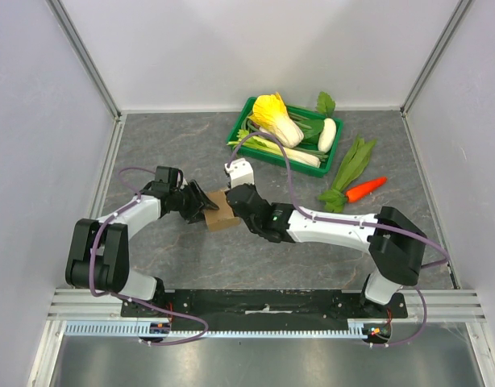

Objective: Unpack the express box

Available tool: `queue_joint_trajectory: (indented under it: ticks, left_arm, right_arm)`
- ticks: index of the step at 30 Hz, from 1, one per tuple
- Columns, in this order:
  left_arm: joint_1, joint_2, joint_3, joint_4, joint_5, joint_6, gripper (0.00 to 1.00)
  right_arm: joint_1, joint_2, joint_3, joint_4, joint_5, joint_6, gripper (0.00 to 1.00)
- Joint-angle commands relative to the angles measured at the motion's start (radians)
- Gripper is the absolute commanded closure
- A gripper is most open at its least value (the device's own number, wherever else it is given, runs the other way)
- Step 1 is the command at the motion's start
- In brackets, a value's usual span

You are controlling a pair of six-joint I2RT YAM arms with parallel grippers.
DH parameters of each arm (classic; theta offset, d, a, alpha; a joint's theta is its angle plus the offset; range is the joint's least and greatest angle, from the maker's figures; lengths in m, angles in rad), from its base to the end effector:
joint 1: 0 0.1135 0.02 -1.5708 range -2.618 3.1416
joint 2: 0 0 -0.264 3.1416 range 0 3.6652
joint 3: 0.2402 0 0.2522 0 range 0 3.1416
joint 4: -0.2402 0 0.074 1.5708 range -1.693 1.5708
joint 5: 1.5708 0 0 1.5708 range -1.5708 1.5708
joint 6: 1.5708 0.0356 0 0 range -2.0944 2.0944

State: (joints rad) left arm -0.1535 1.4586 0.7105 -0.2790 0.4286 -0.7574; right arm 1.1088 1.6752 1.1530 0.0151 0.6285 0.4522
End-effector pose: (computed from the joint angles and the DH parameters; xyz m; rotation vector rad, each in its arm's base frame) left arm 0.2604 -0.0553 0.1621 -0.6491 2.6372 -0.8623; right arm 0.1879 0.3305 0.2560 -0.2767 1.9728 0.3582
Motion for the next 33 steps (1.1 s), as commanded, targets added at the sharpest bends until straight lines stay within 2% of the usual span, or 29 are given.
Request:
queue_joint_trajectory:
  ticks: [1,17,33]
  left_arm:
    - [0.002,0.031,-0.069,-0.169,-0.162,0.070,0.92]
    - [0.002,0.031,-0.075,-0.143,-0.122,0.073,0.98]
    - [0.002,0.032,-0.077,-0.144,-0.117,0.070,0.98]
  right_arm:
    - [0.003,0.017,0.043,0.042,0.079,0.002,1.00]
    - [0.003,0.070,0.085,0.052,0.105,0.005,1.00]
    - [0.002,0.100,0.091,0.042,0.108,0.010,1.00]
